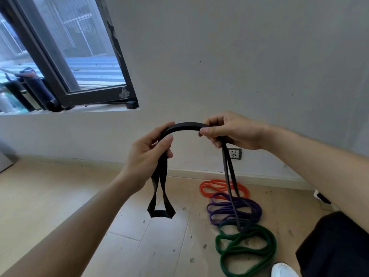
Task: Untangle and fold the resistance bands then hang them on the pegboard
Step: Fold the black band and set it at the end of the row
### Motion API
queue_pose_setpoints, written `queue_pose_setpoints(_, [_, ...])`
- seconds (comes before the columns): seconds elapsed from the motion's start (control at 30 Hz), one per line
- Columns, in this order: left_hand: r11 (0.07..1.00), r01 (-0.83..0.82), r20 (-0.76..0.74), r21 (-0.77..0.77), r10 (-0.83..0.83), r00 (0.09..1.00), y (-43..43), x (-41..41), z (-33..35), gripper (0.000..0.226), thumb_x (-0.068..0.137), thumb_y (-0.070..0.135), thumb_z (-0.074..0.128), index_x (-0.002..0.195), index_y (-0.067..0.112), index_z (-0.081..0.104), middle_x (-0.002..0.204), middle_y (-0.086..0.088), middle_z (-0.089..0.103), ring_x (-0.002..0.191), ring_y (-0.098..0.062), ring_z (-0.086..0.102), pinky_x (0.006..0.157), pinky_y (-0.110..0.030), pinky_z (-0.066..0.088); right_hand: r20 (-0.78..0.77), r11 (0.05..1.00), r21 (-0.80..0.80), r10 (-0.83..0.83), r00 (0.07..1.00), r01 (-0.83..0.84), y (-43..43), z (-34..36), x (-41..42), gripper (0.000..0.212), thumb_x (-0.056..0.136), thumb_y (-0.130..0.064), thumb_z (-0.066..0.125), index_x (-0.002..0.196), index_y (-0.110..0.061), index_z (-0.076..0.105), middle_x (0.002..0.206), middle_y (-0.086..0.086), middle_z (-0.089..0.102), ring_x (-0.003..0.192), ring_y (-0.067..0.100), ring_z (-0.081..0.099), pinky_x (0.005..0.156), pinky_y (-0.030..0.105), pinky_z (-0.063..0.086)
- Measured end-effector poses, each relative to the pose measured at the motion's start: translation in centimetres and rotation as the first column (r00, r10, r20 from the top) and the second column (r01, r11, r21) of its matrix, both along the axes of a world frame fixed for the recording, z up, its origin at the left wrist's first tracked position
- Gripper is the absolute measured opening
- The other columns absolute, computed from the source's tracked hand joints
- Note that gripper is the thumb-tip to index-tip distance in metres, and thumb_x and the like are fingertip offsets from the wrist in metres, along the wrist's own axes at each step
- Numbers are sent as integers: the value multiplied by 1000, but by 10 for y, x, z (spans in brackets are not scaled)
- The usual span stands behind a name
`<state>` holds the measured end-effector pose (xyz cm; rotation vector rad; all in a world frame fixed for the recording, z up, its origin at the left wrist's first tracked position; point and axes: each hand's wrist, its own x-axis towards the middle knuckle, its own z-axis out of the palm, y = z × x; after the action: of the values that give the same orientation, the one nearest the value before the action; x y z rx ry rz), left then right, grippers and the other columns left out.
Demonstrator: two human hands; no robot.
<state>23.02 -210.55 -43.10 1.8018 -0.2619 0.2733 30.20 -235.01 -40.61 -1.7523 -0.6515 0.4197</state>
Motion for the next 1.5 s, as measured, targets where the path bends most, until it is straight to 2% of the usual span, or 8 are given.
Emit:
queue_pose_setpoints(0.2, [993, 114, -37, -14, -115, 993, -10, -2, 1, 29, 100, 16, 58, 127, 19, 66, 82, -6, 63, 77, -20, 65, 79, -37, 54, 52, 998, -28, 65, 997, -63, 18, 0, -10, 26, 90, -20, 72, 108, -3, 66, 82, 8, 64, 75, 23, 62, 75, 35, 56])
queue_pose_setpoints(0.43, [991, 131, -95, 1, -130, 987, -6, 4, -5, 43, 85, 23, 70, 124, 11, 59, 102, -12, 74, 94, -28, 75, 89, -39, 60, 301, 998, -36, -29, 953, 42, 28, -1, -10, 18, 94, -18, 70, 101, -2, 70, 57, -5, 52, 51, 12, 46, 51, 27, 37])
queue_pose_setpoints(0.57, [978, 189, -198, 83, -170, 965, 2, 7, -26, 26, 94, 7, 67, 118, 15, 65, 113, -7, 74, 102, -24, 74, 88, -35, 58, 302, 986, 102, -155, 941, 129, 30, -1, -6, 15, 93, -16, 71, 98, -2, 70, 60, -1, 52, 49, 12, 43, 49, 25, 36])
queue_pose_setpoints(0.8, [888, 346, -397, 303, -212, 893, 13, 10, -67, 14, 93, 7, 70, 104, 14, 73, 105, -4, 77, 105, -15, 72, 105, -38, 52, 271, 943, 214, -308, 912, 254, 18, -1, 3, 10, 92, -15, 72, 91, -6, 67, 54, -2, 48, 44, 12, 41, 48, 25, 36])
queue_pose_setpoints(1.1, [827, 445, -490, 343, -247, 836, 22, 18, -80, 16, 90, -1, 71, 104, 5, 67, 103, -18, 73, 103, -30, 72, 99, -42, 57, 209, 881, 235, -457, 864, 410, -1, -10, 19, 13, 93, -13, 71, 82, -10, 66, 52, -4, 46, 41, 9, 37, 45, 22, 33])
queue_pose_setpoints(1.2, [863, 351, -478, 362, -151, 865, 23, 20, -80, 15, 88, 10, 76, 101, 11, 69, 98, -20, 71, 96, -32, 73, 86, -41, 62, 198, 858, 242, -500, 843, 452, -7, -12, 24, 13, 93, -13, 71, 81, -11, 66, 51, -4, 46, 40, 9, 38, 44, 21, 33])
queue_pose_setpoints(1.33, [938, 19, -302, 346, 92, 949, 26, 25, -72, 18, 83, 19, 82, 91, 11, 69, 84, -12, 71, 75, -18, 73, 68, -32, 62, 180, 828, 238, -551, 815, 508, -14, -16, 31, 12, 92, -15, 73, 86, -6, 66, 54, -1, 47, 39, 8, 38, 43, 21, 34])
queue_pose_setpoints(1.5, [897, -323, -99, 301, 366, 925, 37, 36, -67, 18, 85, 25, 81, 85, 17, 64, 82, -2, 64, 70, -22, 62, 61, -37, 54, 143, 797, 196, -600, 787, 571, -23, -22, 40, 15, 91, -16, 73, 88, -3, 65, 56, 1, 47, 37, 9, 38, 43, 23, 32])
